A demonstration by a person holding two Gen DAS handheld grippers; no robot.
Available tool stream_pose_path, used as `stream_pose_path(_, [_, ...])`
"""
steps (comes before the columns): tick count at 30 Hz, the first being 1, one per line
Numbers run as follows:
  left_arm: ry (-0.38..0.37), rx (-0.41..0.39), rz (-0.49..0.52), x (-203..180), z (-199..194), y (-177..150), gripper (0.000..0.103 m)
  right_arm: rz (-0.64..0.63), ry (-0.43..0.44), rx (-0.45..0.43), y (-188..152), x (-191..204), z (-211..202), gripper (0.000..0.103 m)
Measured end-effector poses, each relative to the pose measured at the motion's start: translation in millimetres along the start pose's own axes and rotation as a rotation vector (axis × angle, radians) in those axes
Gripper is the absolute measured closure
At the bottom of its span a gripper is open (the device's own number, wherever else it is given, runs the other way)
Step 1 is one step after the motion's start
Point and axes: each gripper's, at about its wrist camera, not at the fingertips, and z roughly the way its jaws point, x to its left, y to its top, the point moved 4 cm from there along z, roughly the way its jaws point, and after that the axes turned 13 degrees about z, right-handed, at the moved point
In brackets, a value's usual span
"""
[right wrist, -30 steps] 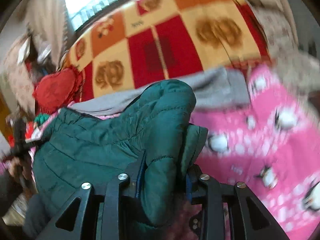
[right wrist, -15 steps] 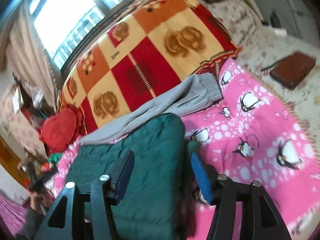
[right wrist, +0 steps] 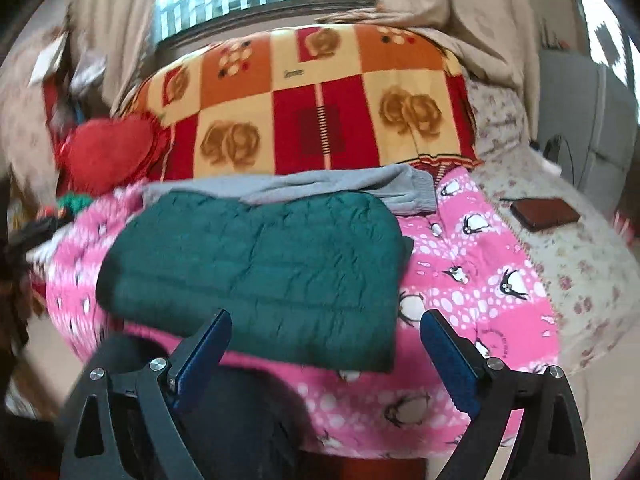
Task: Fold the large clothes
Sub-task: 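Release the folded jacket and withdraw both grippers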
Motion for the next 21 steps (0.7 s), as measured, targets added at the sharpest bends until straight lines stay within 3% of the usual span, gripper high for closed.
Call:
stream_pose_path(2, [0.031, 0.029, -0.033, -1.6, -6.1, -10.4, 0.018, -0.032, -0.018, -0.002, -6.3, 5.1, -6.7, 0.009])
stream_pose_path(6, [-0.022, 0.19, -0.013, -12.7, 6.6, -24.9, 0.018, -0.074, -0.036, -0.001, -8.5, 11.3, -18.0, 0.009])
stream_pose_path(21, [-0.12, 0.228, -0.004, -40.6, -19.4, -17.0, 0.018, -0.035, -0.09, 0.099, -12.1, 2.6, -19.4, 0.009])
